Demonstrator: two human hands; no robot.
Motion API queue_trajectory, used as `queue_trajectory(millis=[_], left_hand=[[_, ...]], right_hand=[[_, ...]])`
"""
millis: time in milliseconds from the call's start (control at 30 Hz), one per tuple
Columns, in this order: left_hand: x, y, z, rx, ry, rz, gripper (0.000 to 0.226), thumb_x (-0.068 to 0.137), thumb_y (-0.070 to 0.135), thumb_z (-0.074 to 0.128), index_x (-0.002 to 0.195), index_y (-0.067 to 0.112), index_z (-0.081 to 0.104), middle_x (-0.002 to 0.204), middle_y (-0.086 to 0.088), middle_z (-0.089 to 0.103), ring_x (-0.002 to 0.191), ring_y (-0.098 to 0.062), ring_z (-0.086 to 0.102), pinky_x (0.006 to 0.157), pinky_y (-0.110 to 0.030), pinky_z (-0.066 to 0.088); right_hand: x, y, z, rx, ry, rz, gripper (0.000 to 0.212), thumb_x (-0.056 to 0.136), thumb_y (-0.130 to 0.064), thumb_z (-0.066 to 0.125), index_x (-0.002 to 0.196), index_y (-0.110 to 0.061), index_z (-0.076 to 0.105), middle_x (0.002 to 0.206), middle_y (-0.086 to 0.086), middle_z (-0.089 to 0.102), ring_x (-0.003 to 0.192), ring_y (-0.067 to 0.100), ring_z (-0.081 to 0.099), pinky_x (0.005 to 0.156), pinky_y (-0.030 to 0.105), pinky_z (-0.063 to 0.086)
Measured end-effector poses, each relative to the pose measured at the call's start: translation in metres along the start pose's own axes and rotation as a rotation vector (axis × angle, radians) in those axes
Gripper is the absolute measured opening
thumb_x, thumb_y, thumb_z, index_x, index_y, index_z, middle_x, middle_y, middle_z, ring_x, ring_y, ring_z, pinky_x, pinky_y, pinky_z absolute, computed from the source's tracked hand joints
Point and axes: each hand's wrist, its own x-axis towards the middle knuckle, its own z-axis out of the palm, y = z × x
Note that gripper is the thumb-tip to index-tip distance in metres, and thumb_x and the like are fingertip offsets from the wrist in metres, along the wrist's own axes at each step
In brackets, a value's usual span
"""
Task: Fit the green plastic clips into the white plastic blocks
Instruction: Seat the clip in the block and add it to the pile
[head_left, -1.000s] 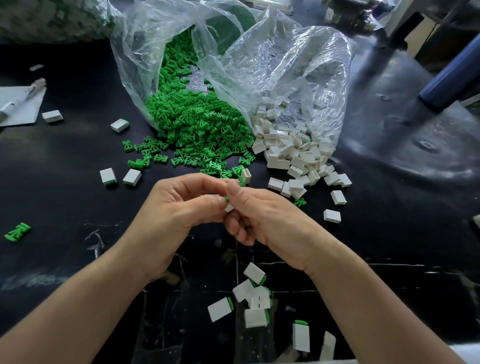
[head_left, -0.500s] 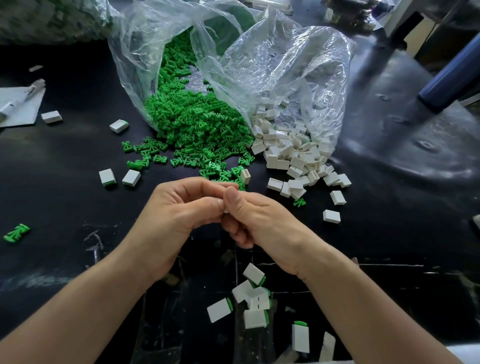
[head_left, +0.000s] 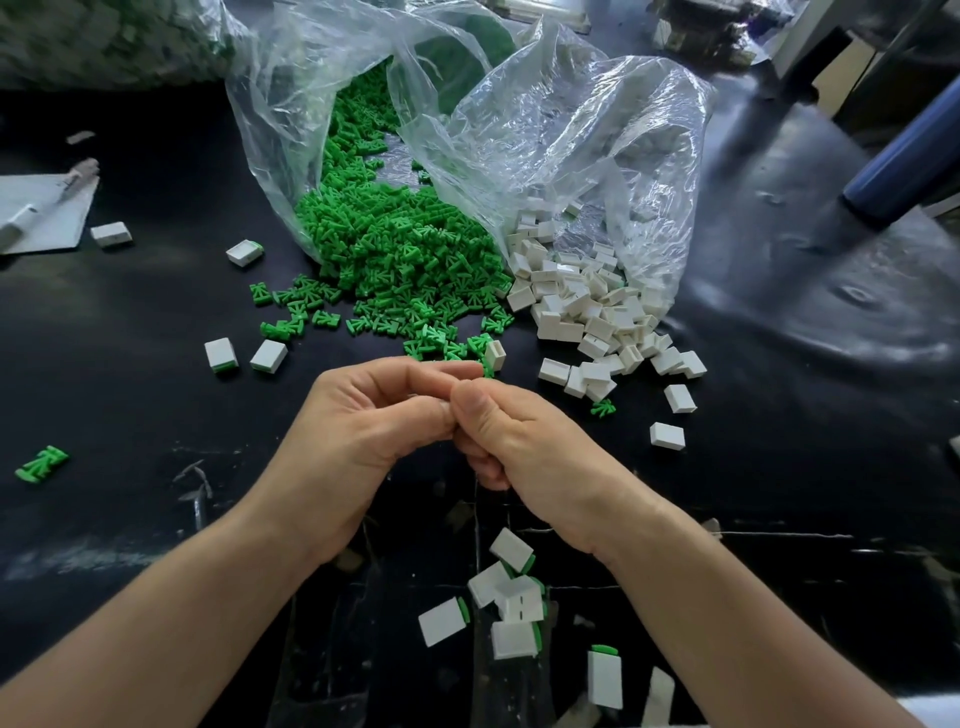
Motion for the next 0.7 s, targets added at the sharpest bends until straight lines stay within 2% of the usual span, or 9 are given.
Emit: queue_trajectory(millis=[267,400,633,700], left_hand=[[0.0004,0.0006,0.0000,-0.030,0.000,-0.014,0.012,0.060,0.005,0.062,0.062,0.009,0.073,0.097,-0.007,0.073,0.081,-0.017,0.070,0.066,-0.021,0.054],[0.0004,0.0005,0.0000,-0.049,0.003,-0.024,0.012,0.060,0.003,0.061,0.062,0.006,0.072,0.097,-0.008,0.073,0.080,-0.018,0.070,0.065,-0.022,0.055],[0.0006,-0.0003,-0.0019,-0.025,-0.010,-0.017,0.013,0.063,0.002,0.058,0.063,0.003,0.071,0.092,-0.017,0.071,0.068,-0.021,0.068,0.061,-0.024,0.054],[0.0010,-0.0004,-0.0033,-0.021,-0.022,-0.018,0.011,0.064,0.003,0.059,0.066,0.000,0.070,0.088,-0.022,0.070,0.065,-0.025,0.067,0.061,-0.026,0.054]], right_hand=[[0.0005,-0.0005,0.0000,-0.069,0.018,-0.022,0.032,0.096,-0.038,0.035,0.071,-0.029,0.051,0.050,-0.025,0.048,0.051,-0.005,0.042,0.060,0.021,0.030],[0.0003,-0.0026,0.0011,-0.076,0.022,-0.037,0.032,0.097,-0.035,0.034,0.068,-0.031,0.047,0.050,-0.028,0.050,0.050,-0.010,0.044,0.059,0.017,0.029],[-0.0003,-0.0029,0.0002,0.008,0.013,-0.010,0.037,0.095,-0.039,0.035,0.064,-0.025,0.048,0.058,-0.009,0.040,0.053,0.004,0.036,0.053,0.020,0.032],[-0.0002,-0.0037,-0.0012,0.015,-0.005,0.000,0.042,0.089,-0.050,0.034,0.067,-0.020,0.053,0.057,-0.010,0.042,0.052,0.005,0.037,0.053,0.019,0.032]])
